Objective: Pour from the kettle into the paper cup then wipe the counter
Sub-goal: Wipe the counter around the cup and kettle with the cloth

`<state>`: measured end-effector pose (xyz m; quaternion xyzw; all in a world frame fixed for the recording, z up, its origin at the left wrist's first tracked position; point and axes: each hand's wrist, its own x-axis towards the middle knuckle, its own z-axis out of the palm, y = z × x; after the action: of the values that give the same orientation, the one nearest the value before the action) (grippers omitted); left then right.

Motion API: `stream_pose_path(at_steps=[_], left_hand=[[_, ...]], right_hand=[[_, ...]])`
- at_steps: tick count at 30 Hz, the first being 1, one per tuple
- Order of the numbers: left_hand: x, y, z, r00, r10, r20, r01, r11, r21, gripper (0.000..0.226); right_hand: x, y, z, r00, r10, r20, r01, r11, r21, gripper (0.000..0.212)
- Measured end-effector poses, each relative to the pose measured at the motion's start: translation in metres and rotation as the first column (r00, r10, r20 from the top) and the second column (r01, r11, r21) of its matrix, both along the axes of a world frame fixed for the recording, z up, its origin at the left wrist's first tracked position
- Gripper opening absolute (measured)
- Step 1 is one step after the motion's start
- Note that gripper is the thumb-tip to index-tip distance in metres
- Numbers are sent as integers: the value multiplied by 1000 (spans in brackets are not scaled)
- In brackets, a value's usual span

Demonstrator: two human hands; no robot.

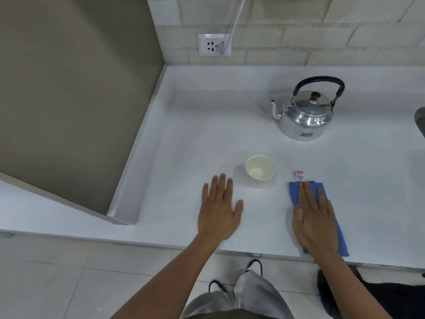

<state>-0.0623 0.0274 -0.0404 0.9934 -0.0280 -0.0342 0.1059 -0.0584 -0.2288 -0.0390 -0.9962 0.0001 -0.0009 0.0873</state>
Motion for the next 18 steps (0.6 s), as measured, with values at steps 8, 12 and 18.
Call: stream_pose_path(at_steps=[8, 12, 18], left_hand=[[2, 1, 1, 1000, 12, -20, -12, 1000, -12, 74], [2, 1, 0, 1000, 9, -21, -9, 1000, -10, 76], [2, 1, -1, 1000, 16, -18, -16, 1000, 14, 76]], right_hand=[[44, -4, 3, 989, -147, -5, 147, 989, 21, 66], [30, 19, 5, 992, -128, -5, 128, 991, 32, 67], [-10, 9, 2, 997, 61, -36, -62, 998, -28, 66]])
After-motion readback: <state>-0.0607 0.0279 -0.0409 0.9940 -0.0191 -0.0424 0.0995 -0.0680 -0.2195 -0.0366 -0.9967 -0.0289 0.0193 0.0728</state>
